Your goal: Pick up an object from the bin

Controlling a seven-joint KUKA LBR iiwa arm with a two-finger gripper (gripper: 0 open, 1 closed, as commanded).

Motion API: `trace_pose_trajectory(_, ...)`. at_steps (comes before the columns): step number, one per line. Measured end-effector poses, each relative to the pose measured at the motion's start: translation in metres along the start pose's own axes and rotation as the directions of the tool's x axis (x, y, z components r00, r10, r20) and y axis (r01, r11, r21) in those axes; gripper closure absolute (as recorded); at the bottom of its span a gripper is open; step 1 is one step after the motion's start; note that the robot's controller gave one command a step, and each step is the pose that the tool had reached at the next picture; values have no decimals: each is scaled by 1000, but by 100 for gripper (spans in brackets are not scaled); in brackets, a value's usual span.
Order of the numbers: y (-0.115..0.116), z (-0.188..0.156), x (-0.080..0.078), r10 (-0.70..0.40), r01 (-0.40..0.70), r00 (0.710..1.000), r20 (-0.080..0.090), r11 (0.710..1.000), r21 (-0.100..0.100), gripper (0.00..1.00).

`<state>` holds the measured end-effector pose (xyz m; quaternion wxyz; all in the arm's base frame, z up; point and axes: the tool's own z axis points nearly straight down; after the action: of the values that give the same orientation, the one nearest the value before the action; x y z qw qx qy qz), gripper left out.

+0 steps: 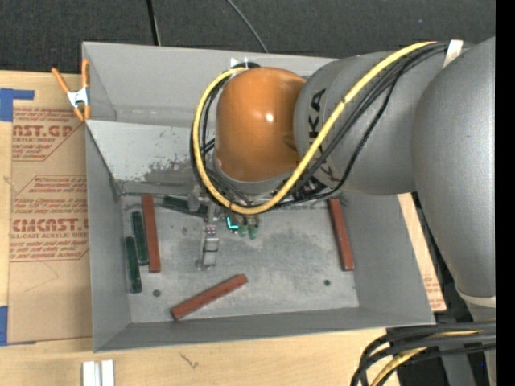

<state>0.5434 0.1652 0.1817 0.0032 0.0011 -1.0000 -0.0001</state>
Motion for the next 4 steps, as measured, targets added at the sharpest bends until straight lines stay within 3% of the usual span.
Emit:
trace_pose_trajectory(1,-1,-4,-2,1,-1,1000,7,1000,-1,0)
trace_pose_trajectory(2,-16,19,13,-79,79,997,18,997,-3,0)
trace_pose_trajectory(3,-31,80,22,-334,334,943,11,943,3,0)
trace_pose_trajectory(4,-57,112,62,-574,574,819,8,819,3,100)
